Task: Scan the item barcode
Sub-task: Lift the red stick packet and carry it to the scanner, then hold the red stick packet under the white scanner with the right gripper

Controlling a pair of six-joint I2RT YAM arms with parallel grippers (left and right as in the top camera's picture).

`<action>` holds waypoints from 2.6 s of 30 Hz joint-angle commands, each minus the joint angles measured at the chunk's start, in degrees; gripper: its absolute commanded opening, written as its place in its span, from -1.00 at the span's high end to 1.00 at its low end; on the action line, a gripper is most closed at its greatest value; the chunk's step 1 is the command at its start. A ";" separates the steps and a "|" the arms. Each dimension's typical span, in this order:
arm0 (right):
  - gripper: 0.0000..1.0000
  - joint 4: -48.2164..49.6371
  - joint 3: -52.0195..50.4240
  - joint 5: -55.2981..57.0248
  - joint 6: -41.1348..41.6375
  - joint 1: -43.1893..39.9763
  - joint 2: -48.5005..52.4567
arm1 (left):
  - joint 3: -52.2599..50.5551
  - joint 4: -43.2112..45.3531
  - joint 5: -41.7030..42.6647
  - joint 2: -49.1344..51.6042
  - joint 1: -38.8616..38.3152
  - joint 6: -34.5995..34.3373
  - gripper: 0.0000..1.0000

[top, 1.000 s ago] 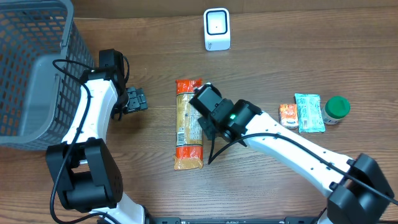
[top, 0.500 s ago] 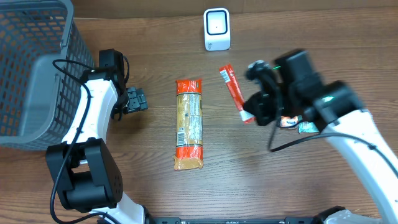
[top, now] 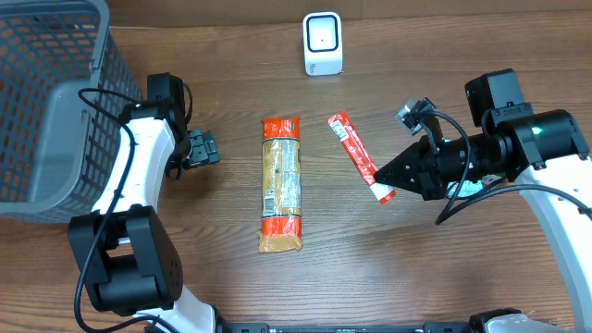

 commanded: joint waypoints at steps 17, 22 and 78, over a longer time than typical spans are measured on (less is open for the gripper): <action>0.94 29.86 1.40 46.93 17.70 6.10 1.99 | 0.24 0.07 -0.55 -1.20 -0.02 0.85 -1.00; 0.94 24.15 11.50 47.41 15.78 6.27 10.71 | 0.24 0.07 -0.55 -1.20 -0.02 0.85 -1.00; 0.93 70.82 25.90 96.76 -33.86 18.32 52.35 | 0.24 0.07 -0.55 -1.20 -0.02 0.85 -1.00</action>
